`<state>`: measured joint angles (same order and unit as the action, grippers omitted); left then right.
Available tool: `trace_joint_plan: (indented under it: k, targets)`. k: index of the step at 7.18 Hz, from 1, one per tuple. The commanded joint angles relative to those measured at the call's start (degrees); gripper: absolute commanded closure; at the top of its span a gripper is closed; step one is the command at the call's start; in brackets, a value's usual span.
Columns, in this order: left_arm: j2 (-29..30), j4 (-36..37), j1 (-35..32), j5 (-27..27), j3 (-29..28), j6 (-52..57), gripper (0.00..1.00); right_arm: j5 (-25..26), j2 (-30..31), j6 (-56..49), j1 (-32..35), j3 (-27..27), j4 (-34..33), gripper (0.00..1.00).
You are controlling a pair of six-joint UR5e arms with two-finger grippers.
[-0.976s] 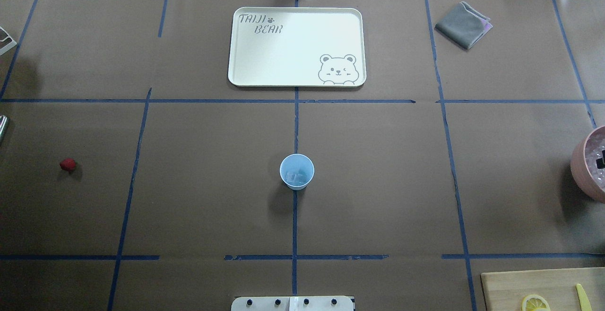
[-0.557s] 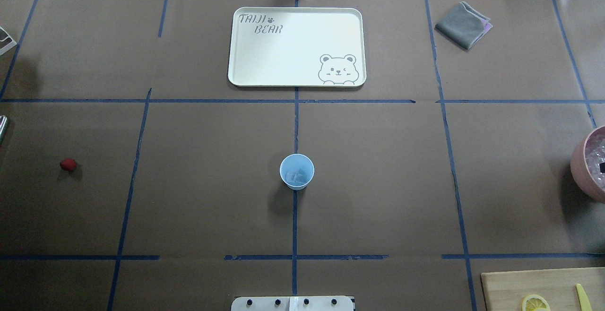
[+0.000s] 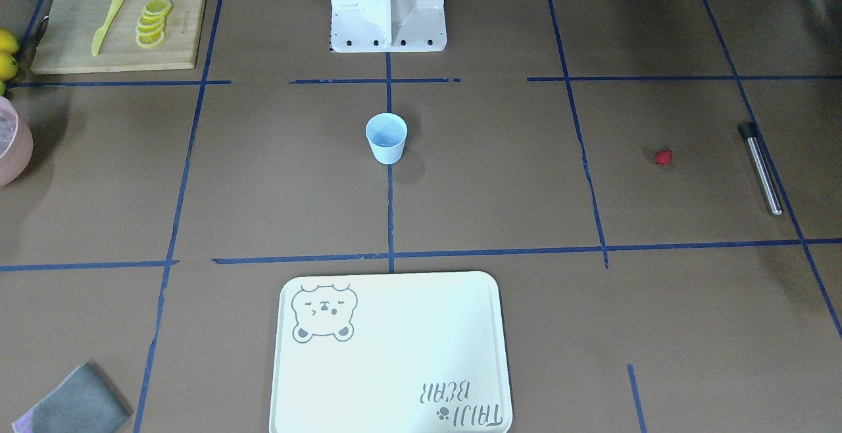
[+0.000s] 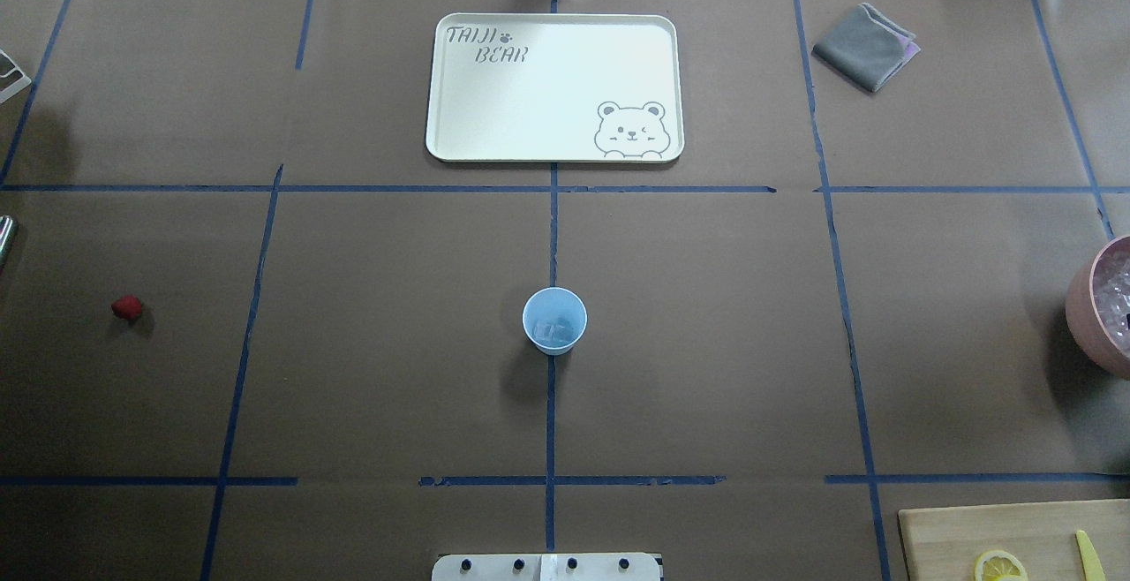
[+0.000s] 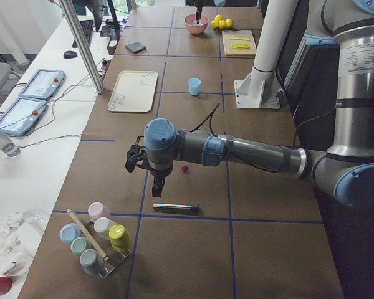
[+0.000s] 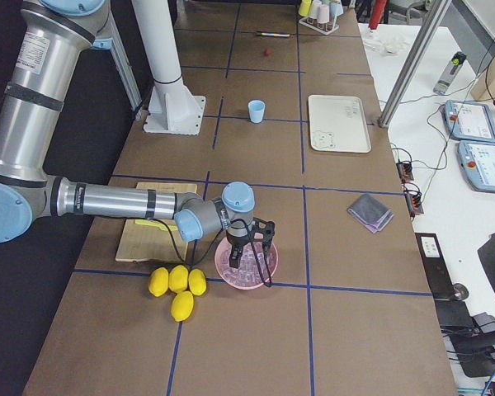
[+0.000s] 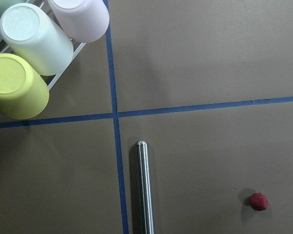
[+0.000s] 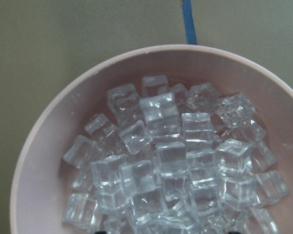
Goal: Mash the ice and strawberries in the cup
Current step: 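Lower the right gripper into the bowl toward another ice cube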
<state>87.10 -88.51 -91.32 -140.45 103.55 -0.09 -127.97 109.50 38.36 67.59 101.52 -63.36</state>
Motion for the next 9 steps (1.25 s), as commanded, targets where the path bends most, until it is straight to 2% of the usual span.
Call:
trace_joint_plan:
  k: [1,9]
  targets:
    - [0.0,0.0,0.0,0.0,0.16,0.0,0.0,0.0,0.01,-0.21,0.0,-0.1,0.16,0.32]
    - [0.0,0.0,0.0,0.0,0.52,0.0,0.0,0.0,0.1,-0.21,0.0,-0.88,-0.01,0.35]
